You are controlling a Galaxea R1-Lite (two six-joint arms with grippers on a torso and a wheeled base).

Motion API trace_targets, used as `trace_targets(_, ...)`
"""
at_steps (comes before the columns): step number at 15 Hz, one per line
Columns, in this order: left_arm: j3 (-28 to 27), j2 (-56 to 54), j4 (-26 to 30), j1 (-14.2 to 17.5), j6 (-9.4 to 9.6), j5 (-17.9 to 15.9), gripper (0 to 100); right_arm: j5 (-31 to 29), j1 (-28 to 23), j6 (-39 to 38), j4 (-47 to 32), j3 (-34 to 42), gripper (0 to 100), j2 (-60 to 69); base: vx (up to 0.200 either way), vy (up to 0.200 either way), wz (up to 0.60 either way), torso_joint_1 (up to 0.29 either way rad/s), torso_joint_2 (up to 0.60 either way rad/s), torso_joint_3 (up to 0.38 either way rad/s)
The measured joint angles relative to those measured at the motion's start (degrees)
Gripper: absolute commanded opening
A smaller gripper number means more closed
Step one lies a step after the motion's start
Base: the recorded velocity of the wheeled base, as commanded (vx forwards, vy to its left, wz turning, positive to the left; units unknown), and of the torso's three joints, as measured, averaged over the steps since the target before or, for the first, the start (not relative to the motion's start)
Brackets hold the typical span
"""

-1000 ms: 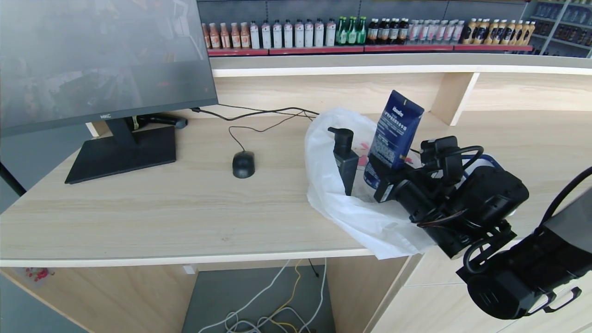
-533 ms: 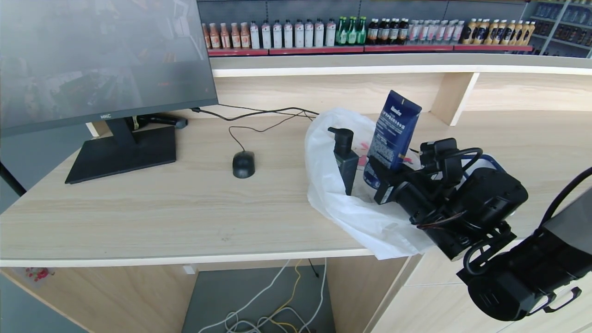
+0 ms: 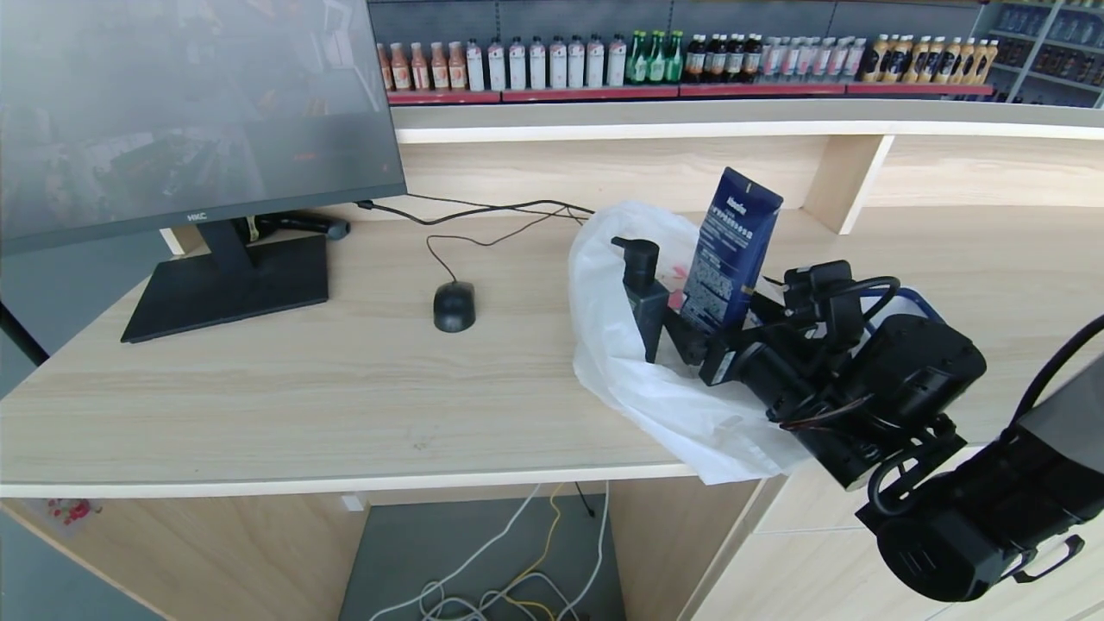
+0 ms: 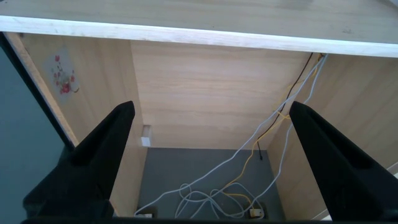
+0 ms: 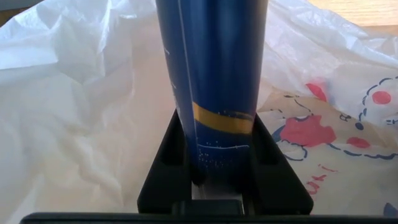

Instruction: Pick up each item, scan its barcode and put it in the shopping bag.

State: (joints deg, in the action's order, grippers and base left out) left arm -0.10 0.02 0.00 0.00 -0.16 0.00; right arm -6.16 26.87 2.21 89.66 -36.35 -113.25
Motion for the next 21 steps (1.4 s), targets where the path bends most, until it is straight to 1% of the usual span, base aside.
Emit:
trace_targets(12, 0.0, 0.0, 0.0, 0.0, 0.0, 0.0, 100, 0.0, 0.09, 0.02, 0.26, 2.82, 100, 6.39, 0.0, 0.0, 0.0, 0.0, 0.0, 0.0)
trace_targets(15, 0.0, 0.0, 0.0, 0.0, 0.0, -0.02, 100, 0.0, 1.0, 0.06, 0.28, 5.68, 100, 11.18, 0.0, 0.0, 0.0, 0.0, 0.0, 0.0)
trace_targets(21, 0.0, 0.0, 0.0, 0.0, 0.0, 0.0, 100, 0.09, 2.43, 0.24, 0.37, 16.41, 100, 29.21, 0.0, 0.0, 0.0, 0.0, 0.0, 0.0)
